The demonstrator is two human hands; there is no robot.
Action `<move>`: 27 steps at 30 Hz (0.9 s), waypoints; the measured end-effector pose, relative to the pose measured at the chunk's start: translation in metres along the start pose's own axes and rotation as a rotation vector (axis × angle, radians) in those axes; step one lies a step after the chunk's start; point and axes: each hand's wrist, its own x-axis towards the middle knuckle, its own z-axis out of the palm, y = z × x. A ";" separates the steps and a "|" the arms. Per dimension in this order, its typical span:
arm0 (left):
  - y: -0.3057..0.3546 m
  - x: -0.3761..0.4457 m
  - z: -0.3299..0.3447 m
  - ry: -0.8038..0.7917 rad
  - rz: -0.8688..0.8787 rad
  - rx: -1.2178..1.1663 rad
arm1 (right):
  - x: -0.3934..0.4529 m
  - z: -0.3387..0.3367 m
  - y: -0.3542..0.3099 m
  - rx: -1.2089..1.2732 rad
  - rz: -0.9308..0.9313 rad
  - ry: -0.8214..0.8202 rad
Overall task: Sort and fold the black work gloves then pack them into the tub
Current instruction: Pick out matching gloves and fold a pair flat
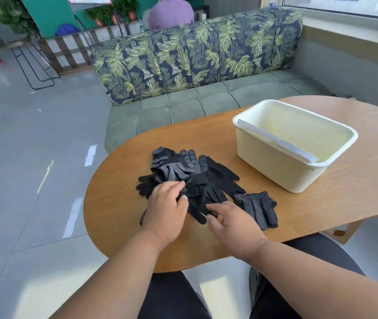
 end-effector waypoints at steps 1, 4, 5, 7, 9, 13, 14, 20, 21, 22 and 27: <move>0.003 -0.014 0.000 -0.002 0.007 -0.028 | -0.001 -0.001 -0.003 0.065 0.024 0.002; 0.013 -0.051 0.001 -0.037 0.032 -0.049 | -0.003 -0.005 -0.010 0.301 0.112 -0.021; 0.016 -0.061 0.003 -0.065 0.036 -0.054 | -0.003 -0.004 -0.013 0.350 0.153 -0.037; 0.019 -0.078 0.008 -0.134 0.035 -0.080 | -0.004 -0.002 -0.016 0.367 0.190 -0.048; 0.018 -0.090 0.013 -0.177 0.037 -0.096 | -0.005 0.001 -0.017 0.341 0.211 -0.045; 0.014 -0.097 0.013 -0.167 0.020 -0.119 | -0.011 -0.001 -0.019 0.372 0.226 -0.045; 0.015 -0.097 0.011 -0.152 0.018 -0.116 | -0.012 -0.003 -0.019 0.381 0.211 -0.028; 0.005 -0.098 0.007 -0.105 -0.131 -0.251 | -0.022 -0.026 -0.038 0.124 -0.045 0.022; 0.003 -0.098 0.005 -0.092 -0.170 -0.302 | -0.023 -0.031 -0.045 0.070 -0.094 0.012; 0.001 -0.097 0.004 -0.074 -0.212 -0.371 | -0.022 -0.035 -0.053 0.063 -0.121 -0.010; -0.017 -0.091 -0.002 0.101 -0.515 -0.770 | -0.011 -0.042 -0.084 0.538 -0.025 -0.210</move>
